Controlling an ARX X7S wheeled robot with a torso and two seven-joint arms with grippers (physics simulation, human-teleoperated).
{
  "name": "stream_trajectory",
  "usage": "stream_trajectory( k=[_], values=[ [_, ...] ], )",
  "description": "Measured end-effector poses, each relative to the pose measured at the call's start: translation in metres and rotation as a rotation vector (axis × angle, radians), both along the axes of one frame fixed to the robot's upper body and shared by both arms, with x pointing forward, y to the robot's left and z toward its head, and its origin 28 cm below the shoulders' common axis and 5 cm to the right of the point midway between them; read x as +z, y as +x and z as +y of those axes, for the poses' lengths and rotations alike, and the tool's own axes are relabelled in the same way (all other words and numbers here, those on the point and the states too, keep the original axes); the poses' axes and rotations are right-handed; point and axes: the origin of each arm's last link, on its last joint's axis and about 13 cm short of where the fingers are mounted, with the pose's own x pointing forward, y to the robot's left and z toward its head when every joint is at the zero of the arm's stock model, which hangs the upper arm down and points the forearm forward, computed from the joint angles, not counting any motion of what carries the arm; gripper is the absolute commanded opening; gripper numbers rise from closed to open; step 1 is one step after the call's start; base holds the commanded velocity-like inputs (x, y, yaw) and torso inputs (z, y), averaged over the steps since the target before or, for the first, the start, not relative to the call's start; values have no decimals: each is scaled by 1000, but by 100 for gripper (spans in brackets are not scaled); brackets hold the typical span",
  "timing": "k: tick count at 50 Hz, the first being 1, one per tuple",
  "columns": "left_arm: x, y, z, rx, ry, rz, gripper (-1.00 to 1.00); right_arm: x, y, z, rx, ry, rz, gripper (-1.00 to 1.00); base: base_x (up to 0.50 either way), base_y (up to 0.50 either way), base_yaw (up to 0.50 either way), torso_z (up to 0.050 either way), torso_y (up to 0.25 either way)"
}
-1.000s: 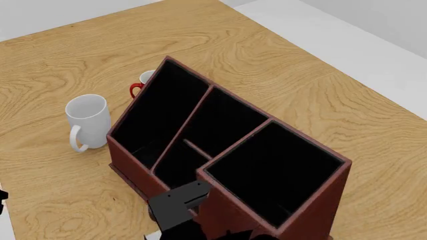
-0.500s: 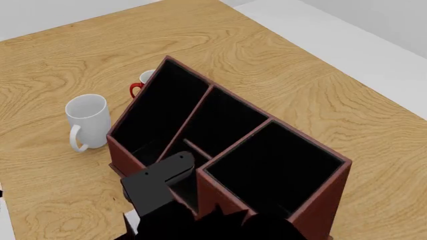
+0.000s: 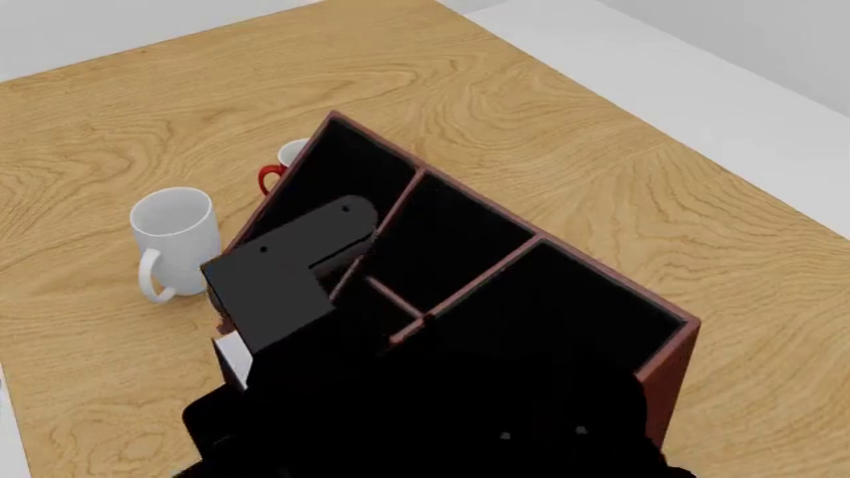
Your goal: Pick up the book and place it in the right compartment of the caddy.
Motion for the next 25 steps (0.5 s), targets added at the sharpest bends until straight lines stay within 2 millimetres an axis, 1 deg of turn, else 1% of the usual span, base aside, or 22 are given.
stream_trajectory(
  k=[13,25],
  values=[
    [1,-1,1,3,-5,-2,100,35,4,-6,-8,55,-39,-100,0,0,0,0,1],
    [2,-1,2,4,-10,-3,100,63,9,-10,-30,111,-67,-100,0,0,0,0,1]
  ],
)
